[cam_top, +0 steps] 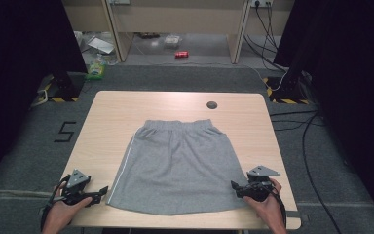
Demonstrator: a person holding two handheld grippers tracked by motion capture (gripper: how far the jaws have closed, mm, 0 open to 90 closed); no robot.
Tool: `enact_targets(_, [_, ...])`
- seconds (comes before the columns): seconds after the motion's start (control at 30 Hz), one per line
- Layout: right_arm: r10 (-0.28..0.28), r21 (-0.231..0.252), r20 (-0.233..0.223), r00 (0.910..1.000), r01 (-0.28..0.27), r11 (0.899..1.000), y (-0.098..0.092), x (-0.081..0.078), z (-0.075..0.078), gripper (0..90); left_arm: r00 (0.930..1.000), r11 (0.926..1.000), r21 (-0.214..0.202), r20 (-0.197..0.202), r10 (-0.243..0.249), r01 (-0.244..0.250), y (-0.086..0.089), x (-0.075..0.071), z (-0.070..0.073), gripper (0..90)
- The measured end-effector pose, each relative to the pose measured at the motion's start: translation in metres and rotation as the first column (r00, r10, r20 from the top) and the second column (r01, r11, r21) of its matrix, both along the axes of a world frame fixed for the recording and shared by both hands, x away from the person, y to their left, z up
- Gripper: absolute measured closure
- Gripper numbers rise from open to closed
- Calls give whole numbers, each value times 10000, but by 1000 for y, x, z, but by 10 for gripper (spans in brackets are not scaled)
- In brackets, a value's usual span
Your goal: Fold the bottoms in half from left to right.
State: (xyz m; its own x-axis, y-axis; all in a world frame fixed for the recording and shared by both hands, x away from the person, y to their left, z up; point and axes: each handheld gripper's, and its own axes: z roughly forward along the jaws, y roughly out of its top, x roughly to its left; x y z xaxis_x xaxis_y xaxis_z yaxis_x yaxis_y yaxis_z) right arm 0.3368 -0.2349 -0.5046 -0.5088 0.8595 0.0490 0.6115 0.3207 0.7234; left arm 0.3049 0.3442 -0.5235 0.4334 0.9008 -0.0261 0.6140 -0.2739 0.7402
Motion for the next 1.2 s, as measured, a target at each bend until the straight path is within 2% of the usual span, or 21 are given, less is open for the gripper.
enact_targets(0.37, [14,41,-30,10000,-14,10000,1,-1,1,241,10000,10000,26,-60,30,-30,-1,1,1,155])
enact_targets(0.53, [88,44,-87,9999,-88,10000,2,0,0,242,9998,9999,7,-101,-155,155,-3,5,2,168])
enact_targets(0.73, [12,82,-64,10000,-11,10000,3,-1,1,242,9997,9994,-280,-107,-212,209,-3,11,4,190])
enact_targets(0.83, [90,55,-35,10000,-89,9999,3,-1,1,242,9999,9991,-387,-4,-168,167,-4,16,9,193])
enact_targets(0.93, [57,80,-67,10000,-57,10000,3,-1,1,243,9994,9981,-526,43,-330,332,-6,23,15,193])
enact_targets(1.03, [43,53,-53,10000,-43,10000,3,-1,1,244,9991,9982,-424,-14,-429,428,-12,38,19,194])
enact_targets(1.2, [88,31,-41,10000,-88,10000,3,-1,1,245,9987,9974,-530,-154,-490,481,-15,51,21,183])
